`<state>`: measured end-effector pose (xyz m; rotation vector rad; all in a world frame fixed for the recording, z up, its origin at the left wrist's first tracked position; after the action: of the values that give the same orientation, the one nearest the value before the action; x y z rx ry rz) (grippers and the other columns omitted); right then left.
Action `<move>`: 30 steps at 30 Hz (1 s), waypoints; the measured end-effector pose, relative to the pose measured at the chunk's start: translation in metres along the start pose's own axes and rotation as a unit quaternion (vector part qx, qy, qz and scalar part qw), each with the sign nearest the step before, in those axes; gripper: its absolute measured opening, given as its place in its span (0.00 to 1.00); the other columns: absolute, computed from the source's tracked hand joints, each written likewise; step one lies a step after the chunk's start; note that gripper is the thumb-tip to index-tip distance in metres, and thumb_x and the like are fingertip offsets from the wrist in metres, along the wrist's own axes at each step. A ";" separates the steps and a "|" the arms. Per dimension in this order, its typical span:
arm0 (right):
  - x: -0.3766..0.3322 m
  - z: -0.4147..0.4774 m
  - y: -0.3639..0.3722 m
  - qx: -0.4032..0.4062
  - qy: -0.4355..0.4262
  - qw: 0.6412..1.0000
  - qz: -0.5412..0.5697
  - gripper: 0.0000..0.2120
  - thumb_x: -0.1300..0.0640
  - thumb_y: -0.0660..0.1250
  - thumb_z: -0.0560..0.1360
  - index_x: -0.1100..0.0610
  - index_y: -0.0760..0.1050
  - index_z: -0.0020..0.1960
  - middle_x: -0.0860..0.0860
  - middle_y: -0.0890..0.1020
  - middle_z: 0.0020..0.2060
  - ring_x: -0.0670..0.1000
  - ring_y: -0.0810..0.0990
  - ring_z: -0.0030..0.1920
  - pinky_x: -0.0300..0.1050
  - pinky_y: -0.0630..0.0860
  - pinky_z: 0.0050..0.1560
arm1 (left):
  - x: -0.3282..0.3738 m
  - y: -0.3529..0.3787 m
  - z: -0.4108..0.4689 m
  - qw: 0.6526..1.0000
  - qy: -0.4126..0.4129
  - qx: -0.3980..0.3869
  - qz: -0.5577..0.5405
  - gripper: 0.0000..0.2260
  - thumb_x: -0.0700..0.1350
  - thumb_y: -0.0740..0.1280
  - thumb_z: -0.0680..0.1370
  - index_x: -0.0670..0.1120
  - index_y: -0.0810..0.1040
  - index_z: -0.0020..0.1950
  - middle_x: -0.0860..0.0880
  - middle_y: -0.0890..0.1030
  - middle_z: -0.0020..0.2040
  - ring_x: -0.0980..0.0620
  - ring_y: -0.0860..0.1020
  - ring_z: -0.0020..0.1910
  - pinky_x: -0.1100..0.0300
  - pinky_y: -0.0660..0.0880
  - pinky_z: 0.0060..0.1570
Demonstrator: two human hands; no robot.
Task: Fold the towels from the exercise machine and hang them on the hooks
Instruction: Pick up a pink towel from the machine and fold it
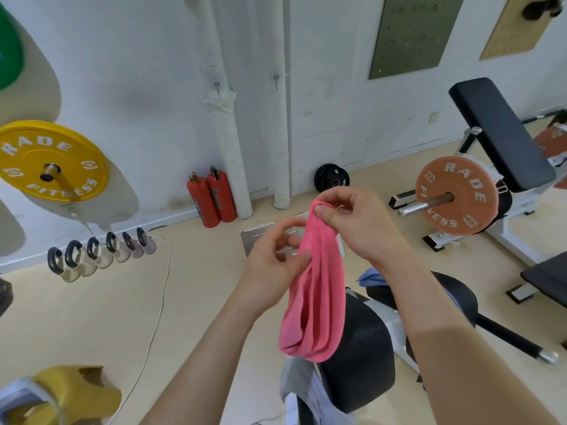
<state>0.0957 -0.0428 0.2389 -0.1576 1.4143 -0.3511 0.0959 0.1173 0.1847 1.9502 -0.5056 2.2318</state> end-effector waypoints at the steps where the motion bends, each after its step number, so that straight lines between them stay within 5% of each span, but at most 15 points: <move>1: 0.003 0.003 -0.001 0.018 0.004 1.000 -0.013 0.09 0.61 0.69 0.75 0.48 0.78 0.41 0.47 0.80 0.36 0.43 0.75 0.35 0.29 0.72 0.40 | -0.014 0.000 -0.001 0.998 -0.034 0.001 0.044 0.19 0.38 0.71 0.71 0.62 0.77 0.52 0.46 0.80 0.43 0.51 0.77 0.36 0.56 0.76 0.38; 5: 0.014 0.012 -0.004 0.057 0.014 0.998 -0.013 0.07 0.62 0.66 0.76 0.51 0.78 0.43 0.46 0.77 0.35 0.41 0.71 0.32 0.27 0.69 0.34 | -0.062 0.004 -0.011 0.972 -0.145 -0.023 0.184 0.15 0.42 0.64 0.59 0.52 0.82 0.42 0.52 0.81 0.35 0.57 0.76 0.32 0.61 0.74 0.34; 8: 0.018 0.018 -0.014 0.111 0.001 0.994 0.010 0.08 0.63 0.65 0.77 0.50 0.76 0.44 0.44 0.77 0.36 0.36 0.74 0.34 0.30 0.73 0.41 | -0.093 -0.003 -0.013 0.960 -0.223 0.100 0.136 0.06 0.38 0.66 0.63 0.49 0.79 0.32 0.54 0.76 0.26 0.57 0.73 0.26 0.64 0.67 0.28; 11: 0.027 0.020 -0.025 0.158 0.005 0.987 -0.003 0.10 0.61 0.65 0.78 0.46 0.74 0.43 0.43 0.78 0.38 0.41 0.76 0.39 0.37 0.75 0.45 | -0.109 -0.026 -0.005 0.925 -0.267 0.234 0.133 0.08 0.35 0.67 0.67 0.48 0.79 0.33 0.51 0.76 0.28 0.49 0.71 0.28 0.61 0.65 0.28; 14: 0.042 0.019 -0.022 0.193 0.008 0.981 -0.018 0.11 0.60 0.65 0.78 0.45 0.73 0.41 0.43 0.77 0.37 0.40 0.74 0.38 0.34 0.73 0.42 | -0.102 -0.053 0.011 0.913 -0.272 0.285 0.108 0.09 0.33 0.66 0.67 0.47 0.78 0.34 0.49 0.75 0.28 0.49 0.70 0.27 0.62 0.64 0.27; 18: 0.061 0.022 -0.009 0.217 0.030 0.975 -0.044 0.04 0.61 0.66 0.77 0.53 0.76 0.46 0.42 0.76 0.37 0.34 0.74 0.36 0.23 0.69 0.37 | -0.100 -0.096 0.024 0.911 -0.366 0.176 -0.069 0.14 0.28 0.59 0.71 0.45 0.77 0.40 0.48 0.71 0.27 0.56 0.63 0.22 0.69 0.54 0.20; 21: 0.071 0.027 0.000 0.212 0.057 0.975 -0.037 0.04 0.62 0.68 0.75 0.55 0.79 0.48 0.43 0.78 0.38 0.38 0.75 0.40 0.23 0.70 0.39 | -0.105 -0.125 0.025 0.914 -0.387 0.084 -0.094 0.16 0.28 0.58 0.71 0.47 0.78 0.40 0.50 0.73 0.29 0.58 0.64 0.23 0.70 0.52 0.20; 26: 0.091 0.031 0.020 0.173 0.135 0.973 -0.065 0.03 0.61 0.68 0.76 0.55 0.77 0.46 0.47 0.79 0.39 0.45 0.77 0.41 0.43 0.75 0.46 | -0.115 -0.150 0.032 0.917 -0.383 0.104 -0.053 0.13 0.30 0.60 0.72 0.46 0.78 0.39 0.49 0.72 0.28 0.58 0.64 0.21 0.70 0.53 0.20; 30: 0.108 0.041 0.023 0.131 0.185 0.973 -0.050 0.06 0.62 0.65 0.78 0.53 0.73 0.44 0.52 0.77 0.41 0.52 0.78 0.43 0.52 0.82 0.45 | -0.122 -0.147 0.044 0.905 -0.389 0.139 -0.101 0.12 0.30 0.60 0.73 0.44 0.78 0.45 0.46 0.74 0.32 0.58 0.69 0.19 0.71 0.66 0.18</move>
<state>0.1520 -0.0611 0.1368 0.0568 1.7144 -0.6731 0.2021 0.2539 0.0935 2.8638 -0.0295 1.3826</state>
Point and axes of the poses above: each hand's wrist, its own z-axis towards the middle knuckle, its own y-axis out of the palm, x = y × z, the point moved 1 cm from there along z, towards the middle knuckle
